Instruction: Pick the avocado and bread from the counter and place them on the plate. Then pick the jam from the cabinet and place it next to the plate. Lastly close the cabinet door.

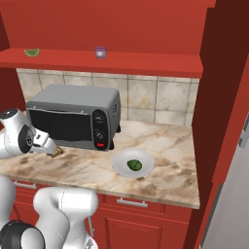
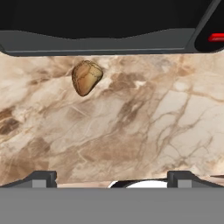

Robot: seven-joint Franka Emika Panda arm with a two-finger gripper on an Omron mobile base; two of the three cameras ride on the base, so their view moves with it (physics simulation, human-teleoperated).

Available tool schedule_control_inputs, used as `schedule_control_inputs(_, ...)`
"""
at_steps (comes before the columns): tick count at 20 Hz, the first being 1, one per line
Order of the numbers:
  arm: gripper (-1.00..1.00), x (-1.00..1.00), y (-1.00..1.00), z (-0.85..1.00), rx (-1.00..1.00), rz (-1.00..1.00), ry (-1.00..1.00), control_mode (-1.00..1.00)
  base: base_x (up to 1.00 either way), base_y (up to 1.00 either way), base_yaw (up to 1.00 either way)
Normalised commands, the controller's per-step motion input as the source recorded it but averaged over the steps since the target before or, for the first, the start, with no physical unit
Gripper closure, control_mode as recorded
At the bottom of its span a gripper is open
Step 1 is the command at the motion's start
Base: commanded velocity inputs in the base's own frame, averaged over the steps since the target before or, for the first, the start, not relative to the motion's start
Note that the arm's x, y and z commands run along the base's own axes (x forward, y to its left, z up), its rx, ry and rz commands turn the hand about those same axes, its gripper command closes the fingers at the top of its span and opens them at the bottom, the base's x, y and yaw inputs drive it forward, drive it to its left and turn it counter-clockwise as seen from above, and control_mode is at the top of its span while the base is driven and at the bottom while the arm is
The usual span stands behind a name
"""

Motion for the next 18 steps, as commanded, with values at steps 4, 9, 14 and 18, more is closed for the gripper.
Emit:
schedule_control_inputs(4, -1.00, 0.19, 0.06, -0.17, 0.00, 0.00, 0.00, -1.00, 0.00, 0.00, 0.00)
schedule_control_inputs(9, -1.00, 0.21, 0.06, -0.19, 0.00, 0.00, 0.00, -1.00, 0.00, 0.00, 0.00)
schedule_control_inputs(14, -1.00, 0.21, 0.11, -0.16, 0.00, 0.00, 0.00, -1.00, 0.00, 0.00, 0.00)
schedule_control_inputs(18, -1.00, 0.18, 0.14, -0.11, 0.00, 0.00, 0.00, -1.00, 0.00, 0.00, 0.00)
